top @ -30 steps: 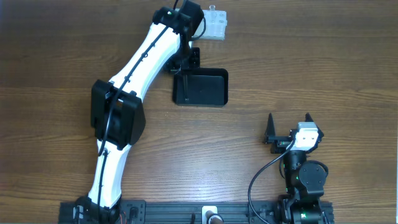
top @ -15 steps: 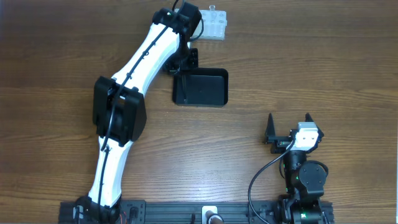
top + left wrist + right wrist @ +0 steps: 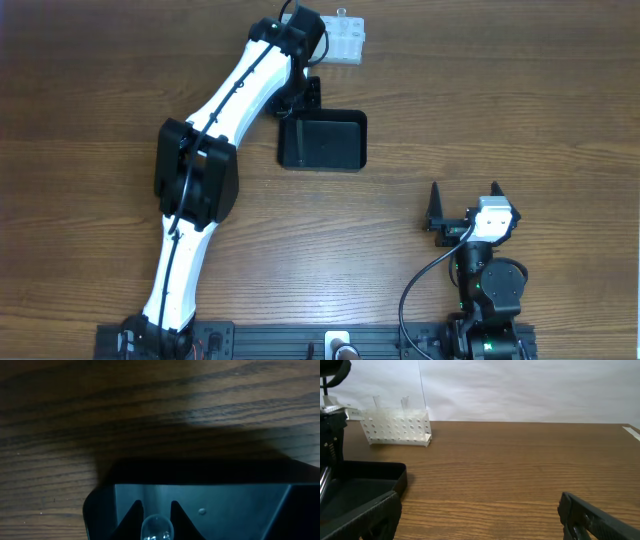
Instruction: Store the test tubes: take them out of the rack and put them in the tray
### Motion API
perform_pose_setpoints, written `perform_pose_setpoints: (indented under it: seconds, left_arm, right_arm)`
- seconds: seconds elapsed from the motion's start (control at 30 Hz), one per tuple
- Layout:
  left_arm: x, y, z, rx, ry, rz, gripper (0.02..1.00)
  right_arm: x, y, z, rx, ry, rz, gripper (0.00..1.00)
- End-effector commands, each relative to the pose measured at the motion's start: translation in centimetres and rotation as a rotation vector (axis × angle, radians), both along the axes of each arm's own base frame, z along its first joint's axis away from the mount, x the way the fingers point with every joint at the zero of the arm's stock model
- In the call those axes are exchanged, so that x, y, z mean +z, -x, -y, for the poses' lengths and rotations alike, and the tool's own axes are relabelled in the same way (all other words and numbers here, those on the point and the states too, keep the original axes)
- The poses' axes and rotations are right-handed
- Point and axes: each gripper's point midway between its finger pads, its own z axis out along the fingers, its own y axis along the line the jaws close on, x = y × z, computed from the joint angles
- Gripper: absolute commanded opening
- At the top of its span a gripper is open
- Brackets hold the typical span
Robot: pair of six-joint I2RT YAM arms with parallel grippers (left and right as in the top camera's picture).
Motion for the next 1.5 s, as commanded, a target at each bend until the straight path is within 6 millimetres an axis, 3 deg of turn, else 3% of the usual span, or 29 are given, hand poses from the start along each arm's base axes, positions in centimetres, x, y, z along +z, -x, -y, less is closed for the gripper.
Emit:
perform_pose_setpoints:
  seconds: [0.03,0.23,0.43,0.6,0.73,0.9,1.13,1.27,1.5]
  left_arm:
    - [-2.0,0.0,-0.3,0.017,-0.010,-0.036,0.038]
    - [-3.0,0.1,-0.3,0.015,-0.019,-0.053,0.047]
    - [-3.0,-0.4,0.0,0.015,-0.008,-0.030,0.261]
    - [-2.3,-0.4,0.4,0.008,-0.001,-0.017,0.382]
    - [0.5,-0.5,1.2,-0.007,0.024,0.038,0.397]
    - [6.6,-1.0,1.8,-0.017,0.067,0.167,0.457]
    - [14.2,-4.6,0.7,0.029,0.050,0.472,0.520]
    - [15.8,-7.6,0.1,0.040,0.022,0.608,0.612]
    - [14.9,-12.3,0.4,-0.001,0.016,0.749,0.790]
  right_arm:
    - [-0.1,0.0,0.1,-0.003,-0.003,0.000,0.991]
    - [-0.1,0.0,0.1,-0.002,-0.003,0.000,0.991]
    - [-0.1,0.0,0.1,-0.003,-0.003,0.000,0.993]
    - [-0.1,0.0,0.1,-0.003,-0.003,0.000,0.991]
    - [-0.1,0.0,0.1,-0.003,-0.003,0.000,0.991]
    - [-0.1,0.0,0.1,-0.003,-0.003,0.000,0.993]
    - [-0.1,0.0,0.1,-0.003,-0.003,0.000,0.993]
    - [-0.1,0.0,0.1,-0.002,-0.003,0.000,0.991]
    - [-0.1,0.0,0.1,-0.003,-0.003,0.000,0.993]
